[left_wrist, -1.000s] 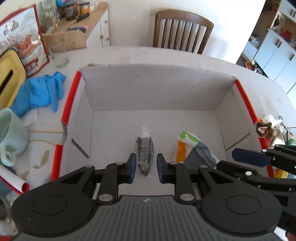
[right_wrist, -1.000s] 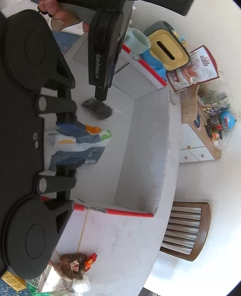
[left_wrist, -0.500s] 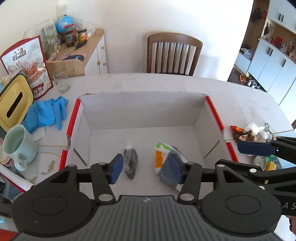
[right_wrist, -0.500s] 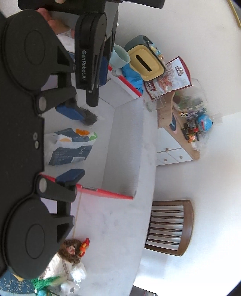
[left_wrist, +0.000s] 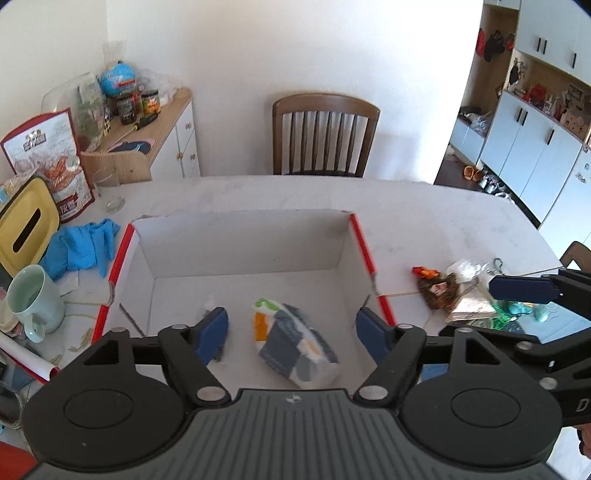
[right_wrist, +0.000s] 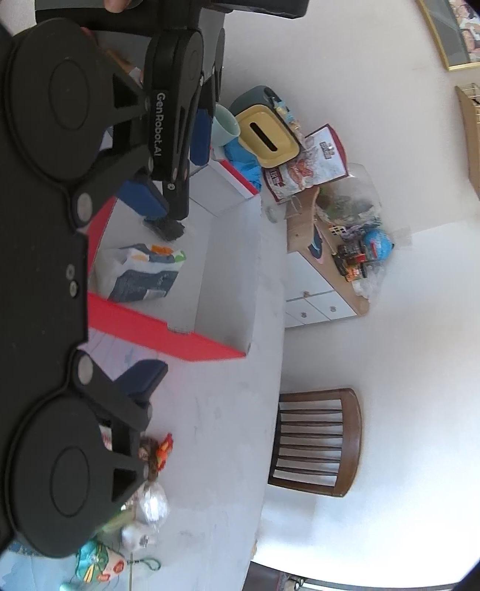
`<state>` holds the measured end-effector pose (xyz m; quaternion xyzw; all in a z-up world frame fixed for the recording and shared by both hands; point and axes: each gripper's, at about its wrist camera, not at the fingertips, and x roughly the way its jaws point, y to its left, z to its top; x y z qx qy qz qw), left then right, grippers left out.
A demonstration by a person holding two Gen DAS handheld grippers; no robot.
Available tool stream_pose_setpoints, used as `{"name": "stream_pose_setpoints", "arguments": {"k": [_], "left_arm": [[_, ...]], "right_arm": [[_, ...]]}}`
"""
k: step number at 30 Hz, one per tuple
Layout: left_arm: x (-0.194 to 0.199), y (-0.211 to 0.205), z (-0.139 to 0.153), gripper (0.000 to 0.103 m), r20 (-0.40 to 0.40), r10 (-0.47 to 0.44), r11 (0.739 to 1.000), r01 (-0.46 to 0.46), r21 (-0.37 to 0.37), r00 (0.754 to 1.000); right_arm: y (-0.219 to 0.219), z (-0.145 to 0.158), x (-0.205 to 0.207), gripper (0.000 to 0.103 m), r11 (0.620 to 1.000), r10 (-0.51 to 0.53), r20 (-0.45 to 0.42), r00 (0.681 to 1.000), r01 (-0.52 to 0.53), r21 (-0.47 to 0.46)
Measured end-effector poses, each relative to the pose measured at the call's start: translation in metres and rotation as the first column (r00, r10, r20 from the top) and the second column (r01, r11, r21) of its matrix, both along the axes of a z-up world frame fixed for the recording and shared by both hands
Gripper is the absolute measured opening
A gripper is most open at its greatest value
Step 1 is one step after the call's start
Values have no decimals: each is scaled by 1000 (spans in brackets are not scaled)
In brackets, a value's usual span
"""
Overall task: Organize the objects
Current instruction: 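Lower into the box and open the left gripper while the right gripper opens too, then move both open grippers back over the cluster of items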
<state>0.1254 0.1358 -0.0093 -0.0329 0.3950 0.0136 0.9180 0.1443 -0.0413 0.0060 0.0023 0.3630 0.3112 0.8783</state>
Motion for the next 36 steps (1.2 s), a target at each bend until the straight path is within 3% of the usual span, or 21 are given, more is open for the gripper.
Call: {"name": "stream_pose_setpoints", "arguments": {"k": [3,13,19,24,30,36], "left_arm": [[-4,-15,4,82,20,-8,1000,7,6,1000],[-12,-63,4,87,57,-63,997,65,-34,996],[-9,-95,-3,103,72,-100,992,105,-71,992],[-6,-127,-17,103,91,-149,984,157,-89,985],[5,-164,-40,103,53,-194,975,198,-101,980],[8,-201,-66,103,43,-227,971,229,-64,973]], "right_arm": [[-18,4,-4,95,1000,-11,15,1000,11,8],[-89,7,-18,99,999,-36,80,996,38,-17],[-145,1,-21,99,995,-81,76,994,84,-44],[-193,-14,-18,99,984,-153,57,987,157,-80],[-248,-40,-8,99,959,-248,31,968,250,-131],[-283,-67,10,99,940,-296,9,955,293,-175]]}}
